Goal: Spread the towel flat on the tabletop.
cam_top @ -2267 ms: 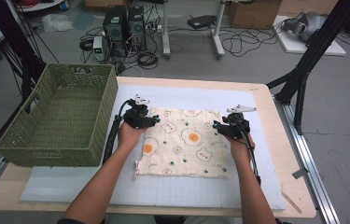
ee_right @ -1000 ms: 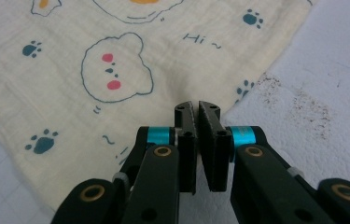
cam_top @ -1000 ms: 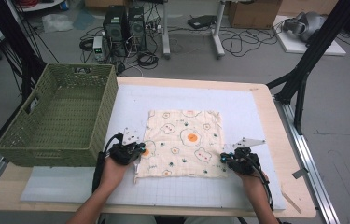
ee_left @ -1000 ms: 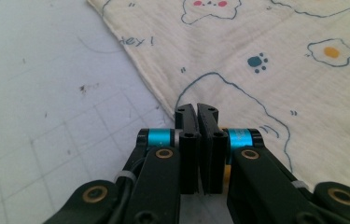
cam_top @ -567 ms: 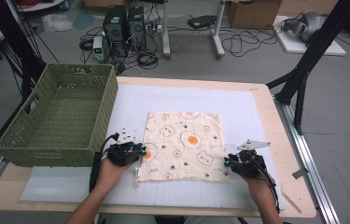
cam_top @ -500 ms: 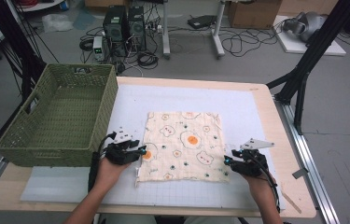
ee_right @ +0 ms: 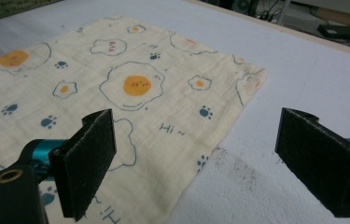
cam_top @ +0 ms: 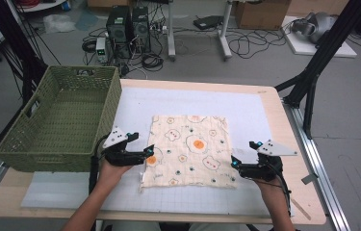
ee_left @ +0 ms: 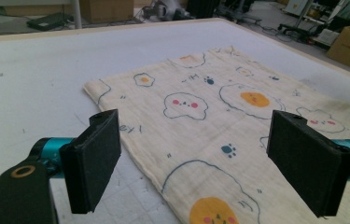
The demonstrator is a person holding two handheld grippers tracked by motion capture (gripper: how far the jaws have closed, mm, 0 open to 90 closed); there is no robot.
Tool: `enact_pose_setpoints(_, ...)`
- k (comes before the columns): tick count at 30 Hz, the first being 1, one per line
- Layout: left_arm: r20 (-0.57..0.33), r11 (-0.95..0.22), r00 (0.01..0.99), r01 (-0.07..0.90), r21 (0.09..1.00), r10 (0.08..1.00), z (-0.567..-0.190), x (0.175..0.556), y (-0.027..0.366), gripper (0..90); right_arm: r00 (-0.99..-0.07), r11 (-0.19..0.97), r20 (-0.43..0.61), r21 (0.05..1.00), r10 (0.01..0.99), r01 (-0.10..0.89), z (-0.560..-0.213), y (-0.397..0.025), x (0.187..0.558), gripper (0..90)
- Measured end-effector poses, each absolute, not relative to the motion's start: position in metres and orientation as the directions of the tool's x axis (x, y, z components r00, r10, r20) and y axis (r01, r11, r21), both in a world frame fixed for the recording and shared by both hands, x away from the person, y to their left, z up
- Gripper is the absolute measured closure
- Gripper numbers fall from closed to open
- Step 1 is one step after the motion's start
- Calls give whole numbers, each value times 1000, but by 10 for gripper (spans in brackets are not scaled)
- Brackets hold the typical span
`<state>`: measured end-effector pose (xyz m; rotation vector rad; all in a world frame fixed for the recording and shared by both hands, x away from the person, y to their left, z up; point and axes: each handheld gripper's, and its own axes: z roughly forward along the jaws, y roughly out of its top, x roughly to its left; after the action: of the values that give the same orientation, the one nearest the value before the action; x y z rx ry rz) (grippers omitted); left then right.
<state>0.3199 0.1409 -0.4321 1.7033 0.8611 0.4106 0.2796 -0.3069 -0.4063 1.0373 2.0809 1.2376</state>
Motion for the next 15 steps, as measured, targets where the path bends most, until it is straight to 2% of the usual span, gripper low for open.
enact_pose_setpoints(15, -171, -97, 667, 344, 934, 725, -430, 321, 145, 185, -572, 276, -16, 886, 820, 372, -407, -309, 279, 114)
